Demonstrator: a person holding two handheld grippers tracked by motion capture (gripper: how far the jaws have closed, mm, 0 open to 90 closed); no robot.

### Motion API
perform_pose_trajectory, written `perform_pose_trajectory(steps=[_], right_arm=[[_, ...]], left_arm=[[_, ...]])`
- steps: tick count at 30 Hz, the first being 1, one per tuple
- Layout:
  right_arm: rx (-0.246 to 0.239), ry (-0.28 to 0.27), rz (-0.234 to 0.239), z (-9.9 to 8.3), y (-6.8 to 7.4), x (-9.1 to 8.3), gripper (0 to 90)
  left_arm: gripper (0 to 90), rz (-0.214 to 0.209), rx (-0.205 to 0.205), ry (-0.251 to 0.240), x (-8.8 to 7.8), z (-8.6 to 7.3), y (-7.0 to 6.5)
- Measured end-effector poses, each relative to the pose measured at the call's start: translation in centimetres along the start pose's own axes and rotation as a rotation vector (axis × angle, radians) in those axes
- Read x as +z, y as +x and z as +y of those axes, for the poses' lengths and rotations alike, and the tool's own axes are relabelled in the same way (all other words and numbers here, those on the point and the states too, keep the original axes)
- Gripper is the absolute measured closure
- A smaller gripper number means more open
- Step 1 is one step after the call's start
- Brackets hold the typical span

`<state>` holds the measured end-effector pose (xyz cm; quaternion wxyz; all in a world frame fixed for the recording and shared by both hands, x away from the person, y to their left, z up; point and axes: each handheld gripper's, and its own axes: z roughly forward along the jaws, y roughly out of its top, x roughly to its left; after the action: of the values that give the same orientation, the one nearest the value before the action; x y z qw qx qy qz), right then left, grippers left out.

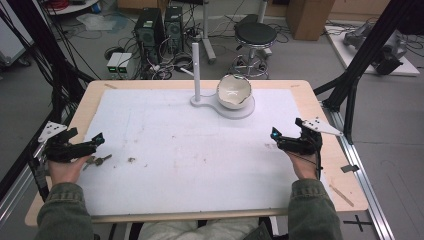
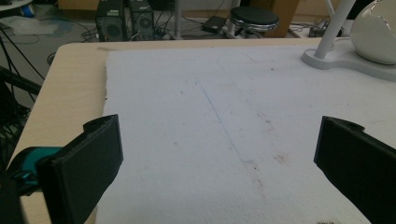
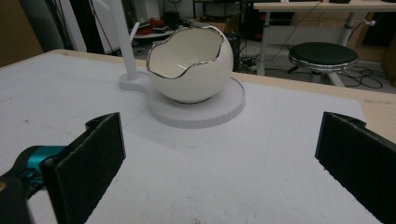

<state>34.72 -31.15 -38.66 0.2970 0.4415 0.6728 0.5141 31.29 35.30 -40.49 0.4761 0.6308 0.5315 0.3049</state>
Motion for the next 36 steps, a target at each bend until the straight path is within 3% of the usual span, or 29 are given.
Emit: perform_pose_trajectory(steps=[26,36], right_arm=[[0.003,0.021,0.015,-0.11,0.14,0.28,0.5],[0.000,0.028,0.020,-0.19,0.16,0.43,0.5]], left_arm=[[1.7,0.001,0.007,0.013,-0.22,-0.02,-0.01],[1.7,-0.012,0.025,0.049,0.23,-0.17,-0.20]])
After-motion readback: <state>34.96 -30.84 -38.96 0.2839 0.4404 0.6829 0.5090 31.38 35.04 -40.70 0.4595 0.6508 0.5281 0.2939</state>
